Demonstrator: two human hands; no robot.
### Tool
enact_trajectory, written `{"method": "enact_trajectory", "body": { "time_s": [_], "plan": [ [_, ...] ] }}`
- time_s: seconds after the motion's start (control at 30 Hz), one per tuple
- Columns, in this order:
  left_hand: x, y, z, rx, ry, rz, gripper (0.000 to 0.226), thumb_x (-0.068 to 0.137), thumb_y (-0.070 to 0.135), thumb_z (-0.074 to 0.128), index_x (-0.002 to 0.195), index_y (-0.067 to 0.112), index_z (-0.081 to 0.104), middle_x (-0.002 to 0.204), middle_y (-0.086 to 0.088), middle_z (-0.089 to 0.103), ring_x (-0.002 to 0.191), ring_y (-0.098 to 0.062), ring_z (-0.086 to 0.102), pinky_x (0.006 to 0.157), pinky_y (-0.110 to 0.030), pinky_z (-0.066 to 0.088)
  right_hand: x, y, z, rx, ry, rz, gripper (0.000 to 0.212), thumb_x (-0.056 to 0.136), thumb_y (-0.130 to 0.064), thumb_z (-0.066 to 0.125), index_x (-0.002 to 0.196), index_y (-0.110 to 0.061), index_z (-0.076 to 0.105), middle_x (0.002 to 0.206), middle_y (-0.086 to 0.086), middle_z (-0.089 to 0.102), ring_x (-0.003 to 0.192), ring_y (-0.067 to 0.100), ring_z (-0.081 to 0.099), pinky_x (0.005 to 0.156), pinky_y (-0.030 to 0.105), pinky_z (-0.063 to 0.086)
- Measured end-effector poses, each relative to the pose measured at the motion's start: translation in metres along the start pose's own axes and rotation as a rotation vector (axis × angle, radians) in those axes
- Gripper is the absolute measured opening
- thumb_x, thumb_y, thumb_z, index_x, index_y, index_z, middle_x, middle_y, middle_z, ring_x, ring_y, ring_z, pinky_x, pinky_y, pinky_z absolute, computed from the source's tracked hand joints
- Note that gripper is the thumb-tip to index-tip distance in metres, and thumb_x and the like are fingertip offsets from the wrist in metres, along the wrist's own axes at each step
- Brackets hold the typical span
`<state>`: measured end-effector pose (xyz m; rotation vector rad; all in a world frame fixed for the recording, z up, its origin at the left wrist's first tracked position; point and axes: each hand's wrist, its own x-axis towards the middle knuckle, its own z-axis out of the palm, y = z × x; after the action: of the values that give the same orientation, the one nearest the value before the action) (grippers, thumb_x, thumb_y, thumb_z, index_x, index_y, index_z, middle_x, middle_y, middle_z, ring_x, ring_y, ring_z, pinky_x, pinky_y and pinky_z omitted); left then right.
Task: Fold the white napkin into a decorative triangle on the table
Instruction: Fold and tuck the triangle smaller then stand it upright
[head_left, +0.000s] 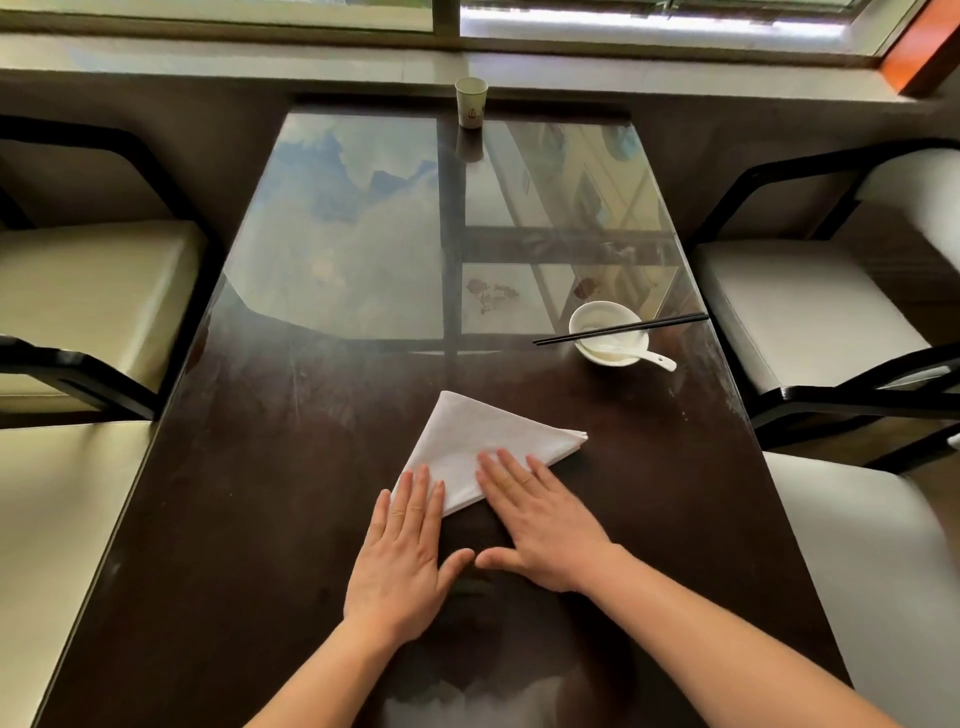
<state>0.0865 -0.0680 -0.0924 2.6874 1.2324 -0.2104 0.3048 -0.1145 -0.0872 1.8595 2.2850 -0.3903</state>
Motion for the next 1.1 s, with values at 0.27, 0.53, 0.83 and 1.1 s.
{"method": "enact_trajectory", "body": {
  "time_s": [0.27,0.53,0.83,1.1],
  "plan": [
    [-0.006,-0.006,0.002,-0.038,-0.008,-0.050,0.085,0.094,0.072,0.004,0.156,0.014,-0.002,0.166,-0.007,-0.011,0.151,-0.026,-0.018,0.120,-0.043,-0.005,-0.013,0.027,-0.011,0.020,0.022,0.184,0.102,0.085,-0.083,0.009,0.159,-0.013,-0.004,0.166,0.003,-0.016,0.150,0.018,-0.025,0.123,0.042,-0.012],
    [0.017,-0.006,0.004,-0.030,0.040,-0.013,0.083,0.096,0.069,0.000,0.156,0.013,-0.008,0.165,-0.006,-0.016,0.151,-0.021,-0.021,0.122,-0.044,-0.003,0.071,-0.018,-0.027,0.089,0.012,-0.059,0.092,0.088,-0.078,0.011,0.159,-0.020,-0.003,0.167,-0.005,-0.014,0.151,0.016,-0.022,0.123,0.046,-0.013],
    [0.016,-0.005,0.005,-0.004,0.008,-0.013,0.081,0.095,0.068,-0.002,0.156,0.015,-0.007,0.163,-0.008,-0.021,0.149,-0.024,-0.026,0.122,-0.046,-0.006,0.085,-0.010,-0.016,0.040,0.039,-0.013,0.096,0.087,-0.080,0.008,0.157,-0.017,-0.012,0.164,-0.002,-0.024,0.148,0.014,-0.031,0.124,0.044,-0.012],
    [0.017,-0.006,0.008,0.005,0.032,-0.008,0.079,0.098,0.063,0.021,0.155,0.010,0.020,0.165,-0.012,0.012,0.153,-0.030,0.007,0.119,-0.049,0.012,0.061,0.055,-0.021,-0.015,0.081,0.258,0.096,0.087,-0.079,0.010,0.159,-0.017,-0.002,0.168,-0.001,-0.011,0.153,0.020,-0.017,0.124,0.049,-0.006]
  ]
}}
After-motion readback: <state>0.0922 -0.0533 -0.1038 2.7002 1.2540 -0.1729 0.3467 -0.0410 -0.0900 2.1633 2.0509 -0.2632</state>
